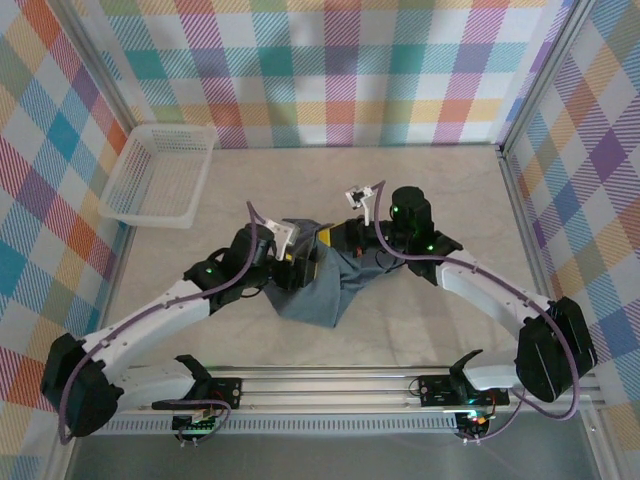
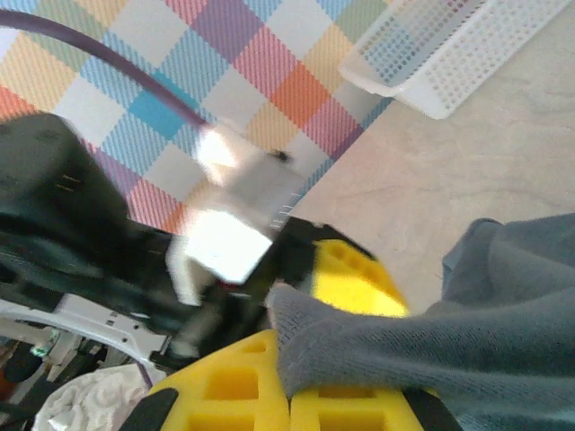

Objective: Fold the inside-out t-shirt

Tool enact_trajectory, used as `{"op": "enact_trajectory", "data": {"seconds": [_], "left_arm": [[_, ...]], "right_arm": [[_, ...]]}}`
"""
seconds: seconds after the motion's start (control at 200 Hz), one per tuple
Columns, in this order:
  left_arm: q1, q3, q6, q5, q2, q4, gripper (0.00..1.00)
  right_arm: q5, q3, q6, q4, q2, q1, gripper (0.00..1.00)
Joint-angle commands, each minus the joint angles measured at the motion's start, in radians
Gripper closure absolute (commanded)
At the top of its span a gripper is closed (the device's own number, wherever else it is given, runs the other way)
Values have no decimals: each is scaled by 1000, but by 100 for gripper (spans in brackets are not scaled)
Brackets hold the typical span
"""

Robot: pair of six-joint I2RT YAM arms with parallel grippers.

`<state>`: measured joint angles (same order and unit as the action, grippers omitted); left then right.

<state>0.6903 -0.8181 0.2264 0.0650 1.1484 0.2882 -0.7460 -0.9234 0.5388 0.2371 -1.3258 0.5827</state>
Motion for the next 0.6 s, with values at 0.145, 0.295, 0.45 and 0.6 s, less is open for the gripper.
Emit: {"op": "enact_trajectory", "data": {"seconds": [0.145,0.295,0.45,0.6], "left_arm": [[-67,-139,-28,-16,176,-64,49],[-162,-320,102,160,205,54,100],[-207,-542,234,390,177,170,100],[-122,-689,202,475,211,243,100]], "right_arm": [[48,-35,-43,-93,66,-13,100],[391,2,-74,-343,141,-84,100],[711,111,-268,-494,131,-139,100],[503,14,-326,-548,152,-158,100]]}}
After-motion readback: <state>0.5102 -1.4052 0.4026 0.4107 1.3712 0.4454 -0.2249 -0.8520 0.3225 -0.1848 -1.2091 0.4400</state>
